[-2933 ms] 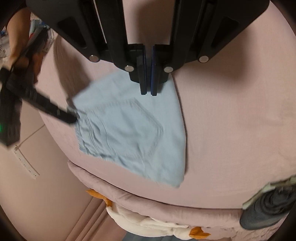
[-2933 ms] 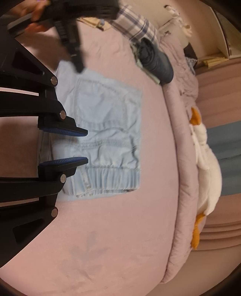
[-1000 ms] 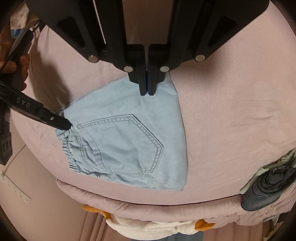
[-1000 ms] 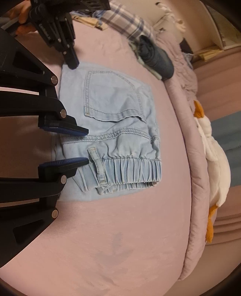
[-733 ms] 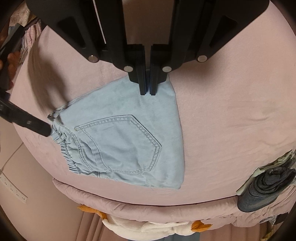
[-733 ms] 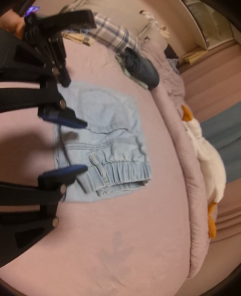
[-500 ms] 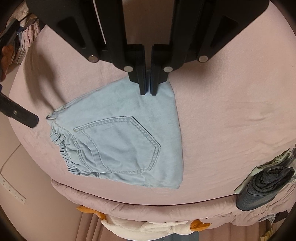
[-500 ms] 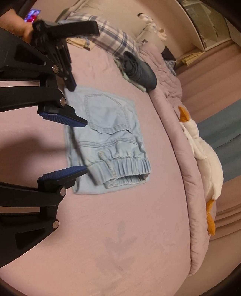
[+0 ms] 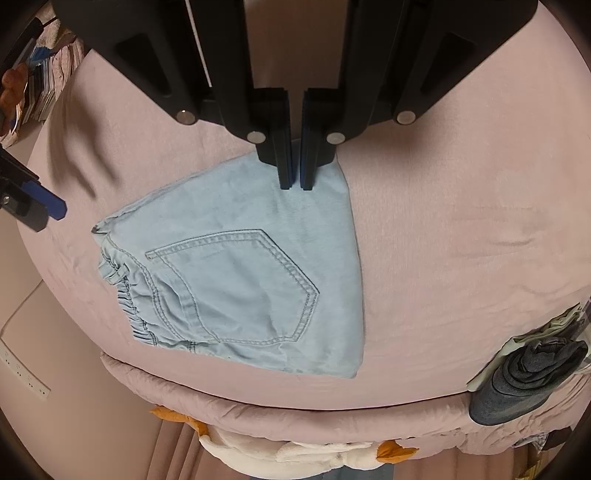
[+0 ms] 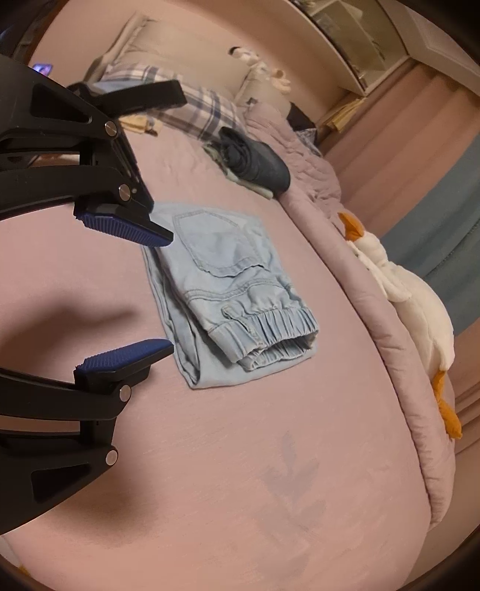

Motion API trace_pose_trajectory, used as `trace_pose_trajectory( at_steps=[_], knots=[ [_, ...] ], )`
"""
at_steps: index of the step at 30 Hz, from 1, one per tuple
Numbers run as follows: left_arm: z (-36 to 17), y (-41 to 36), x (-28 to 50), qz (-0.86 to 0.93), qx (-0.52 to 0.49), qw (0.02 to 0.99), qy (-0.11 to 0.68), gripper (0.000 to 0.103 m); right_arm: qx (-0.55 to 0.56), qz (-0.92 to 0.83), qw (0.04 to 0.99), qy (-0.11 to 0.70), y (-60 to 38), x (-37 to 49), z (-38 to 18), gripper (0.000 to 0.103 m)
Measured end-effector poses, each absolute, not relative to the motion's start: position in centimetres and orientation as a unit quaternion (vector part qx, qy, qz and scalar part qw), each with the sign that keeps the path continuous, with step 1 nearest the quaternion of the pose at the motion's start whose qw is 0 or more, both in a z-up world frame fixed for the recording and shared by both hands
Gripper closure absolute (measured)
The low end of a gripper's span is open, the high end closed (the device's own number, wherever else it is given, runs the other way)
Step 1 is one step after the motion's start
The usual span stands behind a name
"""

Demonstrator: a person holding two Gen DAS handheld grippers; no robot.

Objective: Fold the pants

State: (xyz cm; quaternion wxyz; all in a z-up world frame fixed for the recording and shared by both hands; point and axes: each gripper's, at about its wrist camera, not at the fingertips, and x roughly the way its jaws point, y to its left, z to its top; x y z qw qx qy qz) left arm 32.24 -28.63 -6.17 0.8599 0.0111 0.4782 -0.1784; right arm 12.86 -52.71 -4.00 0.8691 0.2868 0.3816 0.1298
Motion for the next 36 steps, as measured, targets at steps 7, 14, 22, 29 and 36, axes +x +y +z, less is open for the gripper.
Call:
trace_pose_trajectory(
  at_steps=[7,14,22,29,36],
  knots=[
    [-6.1,-28.4,32.6,-0.183,0.009,0.855,0.485,0.099,0.299,0.137,0.875,0.356,-52.6,11.9,-2.0,0.049],
    [-6.1,-28.8,32.5,-0.177,0.017,0.856,0.486,0.099,0.307,0.146,0.877,0.338,-52.1,10.6,-1.4,0.045],
    [-6.1,-29.0,32.7,-0.171,0.018,0.853,0.493,0.099,0.306,0.136,0.877,0.346,-52.9,10.9,-1.7,0.045],
    [-5.9,-29.0,32.9,-0.167,0.019,0.848,0.502,0.099,0.307,0.131,0.876,0.350,-53.5,12.0,-1.8,0.044],
    [-5.1,-27.5,33.1,-0.168,-0.031,0.849,0.500,0.040,0.301,0.112,0.869,0.376,-54.9,13.7,-2.6,0.037]
  ],
)
